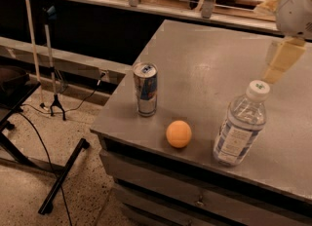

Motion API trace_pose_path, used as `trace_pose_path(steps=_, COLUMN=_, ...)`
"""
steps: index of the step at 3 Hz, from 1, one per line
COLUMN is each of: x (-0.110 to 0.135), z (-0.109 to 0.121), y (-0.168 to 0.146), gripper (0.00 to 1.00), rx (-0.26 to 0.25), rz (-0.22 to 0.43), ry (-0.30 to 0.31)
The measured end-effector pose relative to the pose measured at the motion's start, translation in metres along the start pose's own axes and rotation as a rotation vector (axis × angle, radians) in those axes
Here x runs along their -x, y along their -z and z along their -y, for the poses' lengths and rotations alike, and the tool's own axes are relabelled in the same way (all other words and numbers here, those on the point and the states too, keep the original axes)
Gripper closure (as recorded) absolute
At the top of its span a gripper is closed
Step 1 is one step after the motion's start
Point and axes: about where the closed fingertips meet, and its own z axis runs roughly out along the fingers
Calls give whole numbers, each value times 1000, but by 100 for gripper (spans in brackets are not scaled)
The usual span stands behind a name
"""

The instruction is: Knock redbull can over

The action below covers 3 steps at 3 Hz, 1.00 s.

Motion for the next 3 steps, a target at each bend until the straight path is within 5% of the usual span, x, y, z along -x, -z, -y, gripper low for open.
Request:
trace_pose_path(steps=2, x=77, z=19, y=-23, gripper=0, rx=68, rz=375, ry=-50)
trace_pose_path(steps=3, x=104, z=18, y=-24, gripper=0, rx=79, rz=477, ry=-61)
